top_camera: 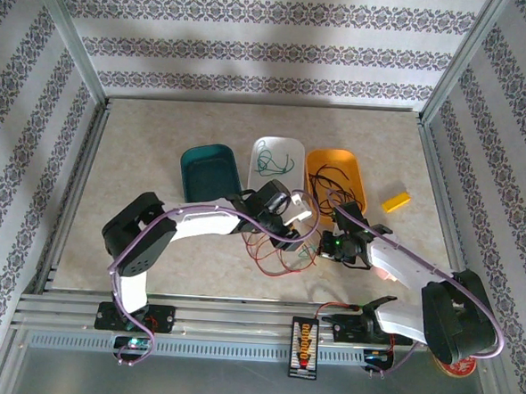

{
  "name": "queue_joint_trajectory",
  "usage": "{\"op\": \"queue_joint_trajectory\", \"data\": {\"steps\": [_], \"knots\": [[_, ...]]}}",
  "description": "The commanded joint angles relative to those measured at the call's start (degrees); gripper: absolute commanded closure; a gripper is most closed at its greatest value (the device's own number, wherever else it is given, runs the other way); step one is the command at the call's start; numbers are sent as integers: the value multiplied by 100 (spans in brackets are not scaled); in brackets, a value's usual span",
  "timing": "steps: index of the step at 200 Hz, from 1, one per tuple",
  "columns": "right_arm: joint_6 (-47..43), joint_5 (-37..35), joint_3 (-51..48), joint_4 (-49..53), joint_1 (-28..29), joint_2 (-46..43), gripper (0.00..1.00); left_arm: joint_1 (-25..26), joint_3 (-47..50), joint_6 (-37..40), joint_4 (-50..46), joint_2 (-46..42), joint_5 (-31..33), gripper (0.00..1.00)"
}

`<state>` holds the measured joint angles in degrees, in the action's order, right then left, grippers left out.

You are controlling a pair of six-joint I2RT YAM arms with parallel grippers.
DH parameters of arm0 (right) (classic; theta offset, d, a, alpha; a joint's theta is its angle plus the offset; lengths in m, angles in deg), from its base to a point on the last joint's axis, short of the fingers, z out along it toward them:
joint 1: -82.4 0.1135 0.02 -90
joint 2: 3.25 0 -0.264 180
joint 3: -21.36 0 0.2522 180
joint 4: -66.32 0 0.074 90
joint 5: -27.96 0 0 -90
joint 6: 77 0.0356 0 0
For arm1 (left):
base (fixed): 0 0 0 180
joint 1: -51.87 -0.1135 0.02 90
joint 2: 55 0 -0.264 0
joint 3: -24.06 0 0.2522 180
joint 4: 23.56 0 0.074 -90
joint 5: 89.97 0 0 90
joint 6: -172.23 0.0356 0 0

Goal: Untangle the cables

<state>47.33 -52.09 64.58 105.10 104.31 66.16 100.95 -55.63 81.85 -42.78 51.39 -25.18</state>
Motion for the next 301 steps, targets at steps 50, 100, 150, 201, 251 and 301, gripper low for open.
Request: {"op": "queue_joint_trajectory", "data": {"steps": [50, 100, 150, 201, 251, 301], "knots": [[383, -1602, 187, 1185, 15, -1312, 100, 75, 155, 22, -168, 474, 126, 50], [626, -2260, 300, 1600, -127, -1961, 100, 75, 473, -67, -155, 812, 241, 64], [463, -2744, 500, 1646, -457, -2764, 100, 75, 794, -136, -173, 774, 343, 71], [-308, -1702, 456, 505, -487, -3456, 100, 17, 862, -249, 218, 118, 435, 59], [-522, -980, 597, 224, 131, -2890, 100, -559, 1144, -1295, 2026, -1029, -845, 37], [-466, -837, 545, 13, 592, -2555, 100, -908, 981, -2401, 3127, -1039, -1904, 30]]}}
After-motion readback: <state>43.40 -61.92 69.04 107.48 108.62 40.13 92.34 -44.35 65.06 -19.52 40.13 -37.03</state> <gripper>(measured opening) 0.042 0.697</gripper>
